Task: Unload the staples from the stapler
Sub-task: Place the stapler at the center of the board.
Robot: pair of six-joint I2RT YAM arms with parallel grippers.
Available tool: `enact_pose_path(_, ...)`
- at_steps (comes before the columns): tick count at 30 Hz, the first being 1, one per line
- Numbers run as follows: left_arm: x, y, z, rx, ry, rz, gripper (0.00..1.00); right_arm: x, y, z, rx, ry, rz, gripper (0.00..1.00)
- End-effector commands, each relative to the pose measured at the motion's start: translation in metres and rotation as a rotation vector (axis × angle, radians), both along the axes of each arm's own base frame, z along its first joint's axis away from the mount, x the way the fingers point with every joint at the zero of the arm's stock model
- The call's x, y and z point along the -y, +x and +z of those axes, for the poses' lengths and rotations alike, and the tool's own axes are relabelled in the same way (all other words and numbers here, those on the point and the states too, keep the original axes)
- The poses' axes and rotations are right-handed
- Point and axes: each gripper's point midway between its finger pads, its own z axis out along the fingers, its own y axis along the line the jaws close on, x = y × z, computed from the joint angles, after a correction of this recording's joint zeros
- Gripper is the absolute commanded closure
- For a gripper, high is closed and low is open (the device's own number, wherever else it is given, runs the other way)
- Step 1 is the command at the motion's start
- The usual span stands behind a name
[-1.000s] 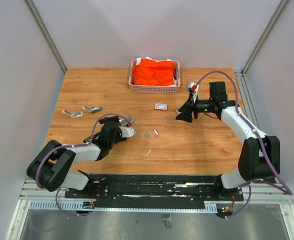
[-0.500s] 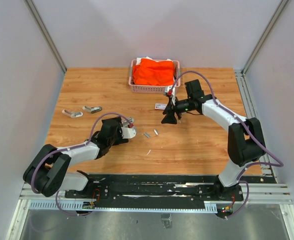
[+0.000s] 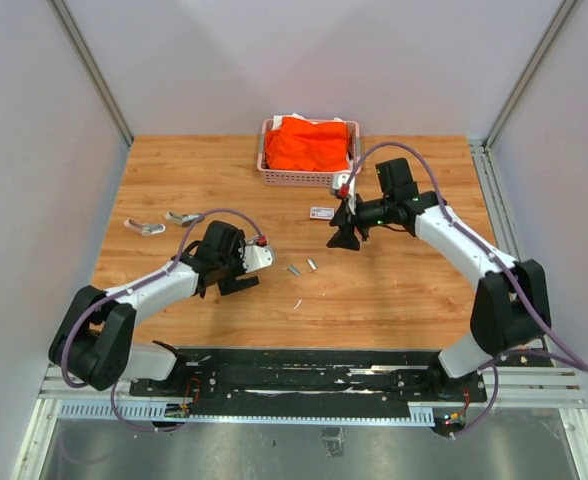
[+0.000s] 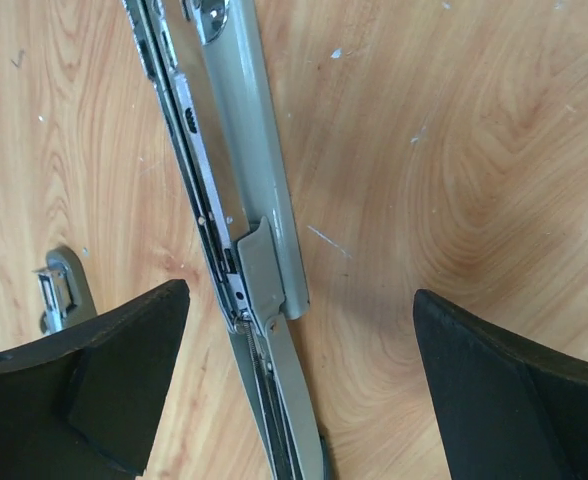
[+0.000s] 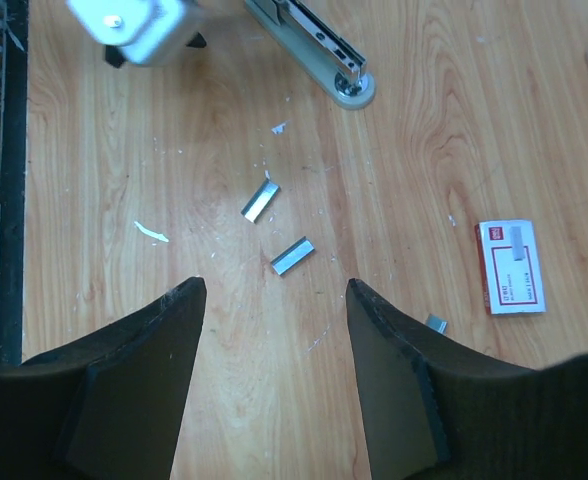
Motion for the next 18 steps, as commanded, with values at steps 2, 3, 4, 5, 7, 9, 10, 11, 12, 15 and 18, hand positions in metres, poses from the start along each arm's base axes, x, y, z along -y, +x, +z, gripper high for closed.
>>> enact_pose_path(2, -0.005, -0.007, -0.003, -0.159, -0.046, 0.085, 0.05, 0.010, -0.032, 0.031, 0.108, 0.013, 0.035, 0.40)
enact_pose_path(3, -0.007, -0.004, -0.002, -0.168, -0.052, 0.099, 0.06, 0.012, -0.035, 0.035, 0.124, 0.017, 0.036, 0.40)
enact_pose_path(4, -0.009, -0.002, -0.002, -0.179, -0.057, 0.114, 0.07, 0.014, -0.039, 0.037, 0.138, 0.018, 0.037, 0.40)
enact_pose_path(5, -0.010, -0.001, -0.001, -0.194, -0.069, 0.120, 0.08, 0.015, -0.042, 0.039, 0.150, 0.020, 0.039, 0.39)
enact_pose_path(7, -0.009, 0.002, 0.000, -0.211, -0.095, 0.132, 0.10, 0.018, -0.046, 0.041, 0.175, 0.026, 0.041, 0.39)
enact_pose_path(9, -0.009, 0.004, -0.001, -0.225, -0.100, 0.140, 0.12, 0.019, -0.049, 0.043, 0.200, 0.034, 0.040, 0.39)
enact_pose_path(10, -0.009, 0.005, -0.001, -0.233, -0.102, 0.147, 0.14, 0.019, -0.049, 0.044, 0.208, 0.037, 0.038, 0.38)
enact_pose_path(11, -0.009, 0.006, -0.002, -0.246, -0.106, 0.153, 0.15, 0.020, -0.049, 0.043, 0.213, 0.039, 0.036, 0.38)
enact_pose_path(12, -0.009, 0.007, -0.003, -0.257, -0.109, 0.160, 0.17, 0.020, -0.049, 0.043, 0.214, 0.039, 0.037, 0.38)
enact_pose_path(15, -0.010, 0.011, -0.005, -0.286, -0.111, 0.177, 0.26, 0.021, -0.049, 0.041, 0.207, 0.046, 0.039, 0.39)
enact_pose_path(18, -0.015, 0.016, -0.009, -0.312, -0.113, 0.202, 0.35, 0.022, -0.049, 0.039, 0.203, 0.053, 0.040, 0.39)
